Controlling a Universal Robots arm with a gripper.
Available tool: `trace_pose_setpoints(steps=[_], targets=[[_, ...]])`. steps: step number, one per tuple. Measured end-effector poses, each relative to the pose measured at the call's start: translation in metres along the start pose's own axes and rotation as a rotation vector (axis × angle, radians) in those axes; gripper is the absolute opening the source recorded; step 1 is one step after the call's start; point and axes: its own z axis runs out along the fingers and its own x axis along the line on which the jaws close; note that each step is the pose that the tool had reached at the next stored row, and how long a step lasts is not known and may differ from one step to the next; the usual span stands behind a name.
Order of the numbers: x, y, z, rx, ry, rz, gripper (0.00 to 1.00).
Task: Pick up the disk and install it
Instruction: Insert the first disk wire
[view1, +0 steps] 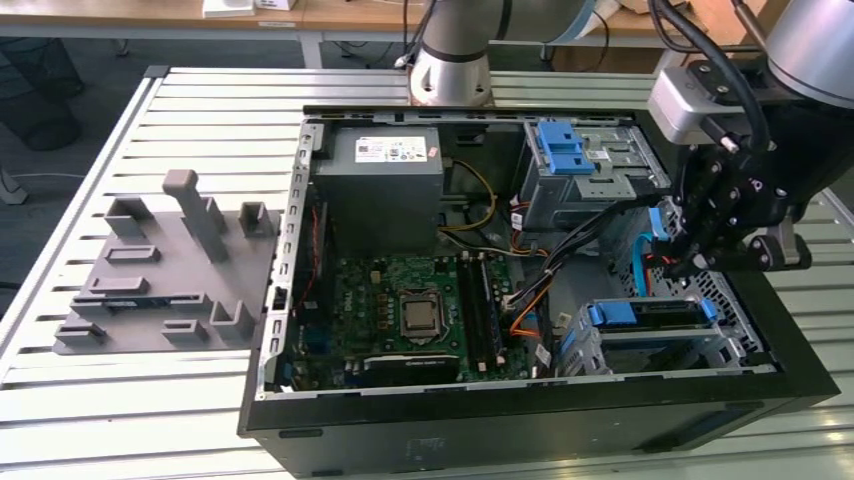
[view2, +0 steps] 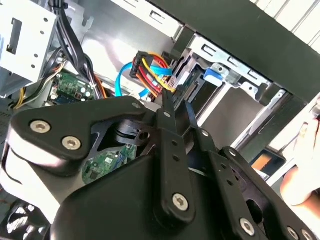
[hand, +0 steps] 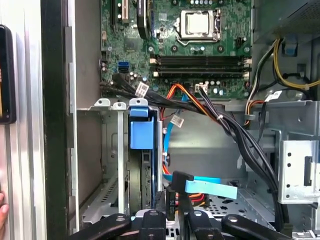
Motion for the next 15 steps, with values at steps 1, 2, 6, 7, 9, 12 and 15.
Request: trace_pose_setpoints(steps=[1, 2, 6, 7, 9, 12, 15], targets=[[0.0, 0.0002, 0.0007, 0.0054, -0.0001, 0.0, 0.25], [0.0, 0.0005, 0.0012, 0.0094, -0.0002, 0.0, 0.25], [0.0001, 0.0011, 0.0014, 0.013, -0.0003, 0.0, 0.25], [0.0001, 0.0012, 0.0013, 0.0131, -0.0002, 0.0, 0.25], [0.0002, 0.0019, 0.0015, 0.0136, -0.0003, 0.0, 0.25], [0.0003, 0.0027, 0.0023, 0.0157, -0.0002, 0.0, 0.25], [0.0007, 0.0052, 0.0035, 0.0221, -0.0004, 0.0, 0.25]])
